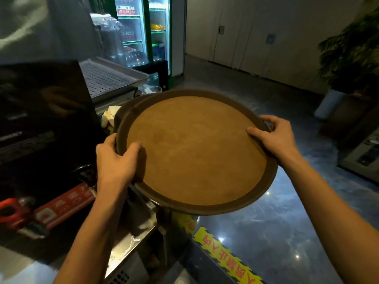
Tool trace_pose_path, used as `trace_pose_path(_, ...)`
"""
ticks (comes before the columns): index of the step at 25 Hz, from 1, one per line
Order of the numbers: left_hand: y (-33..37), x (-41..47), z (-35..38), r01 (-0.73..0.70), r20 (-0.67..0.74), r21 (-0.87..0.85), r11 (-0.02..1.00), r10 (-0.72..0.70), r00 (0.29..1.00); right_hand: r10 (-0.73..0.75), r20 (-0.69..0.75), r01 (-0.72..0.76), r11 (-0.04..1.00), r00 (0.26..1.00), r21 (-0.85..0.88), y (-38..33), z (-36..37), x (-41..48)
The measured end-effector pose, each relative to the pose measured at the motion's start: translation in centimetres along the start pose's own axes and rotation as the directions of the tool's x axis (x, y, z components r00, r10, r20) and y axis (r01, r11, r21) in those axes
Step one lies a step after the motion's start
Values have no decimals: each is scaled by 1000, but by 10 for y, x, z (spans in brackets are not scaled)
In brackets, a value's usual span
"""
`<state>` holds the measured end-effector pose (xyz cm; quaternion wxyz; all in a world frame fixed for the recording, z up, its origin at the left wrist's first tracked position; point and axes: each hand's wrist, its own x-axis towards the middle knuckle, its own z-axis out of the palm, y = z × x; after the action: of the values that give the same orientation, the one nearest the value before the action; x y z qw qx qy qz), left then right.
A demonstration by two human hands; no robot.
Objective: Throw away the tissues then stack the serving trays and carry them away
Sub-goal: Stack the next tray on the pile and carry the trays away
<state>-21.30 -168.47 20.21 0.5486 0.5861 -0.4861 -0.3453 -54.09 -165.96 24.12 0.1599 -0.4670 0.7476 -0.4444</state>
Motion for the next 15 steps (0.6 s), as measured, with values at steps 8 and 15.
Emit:
trace_pose_path(8, 0, 52, 41, 161, -131, -18, 987, -162, 978, -21, 174, 15, 999, 985, 34, -1, 66, 128)
trace_pose_path(15, -2, 66, 63, 260, -331, 4, 965, -245, 911, -60, 367, 45, 998, 928, 49, -4, 119, 195)
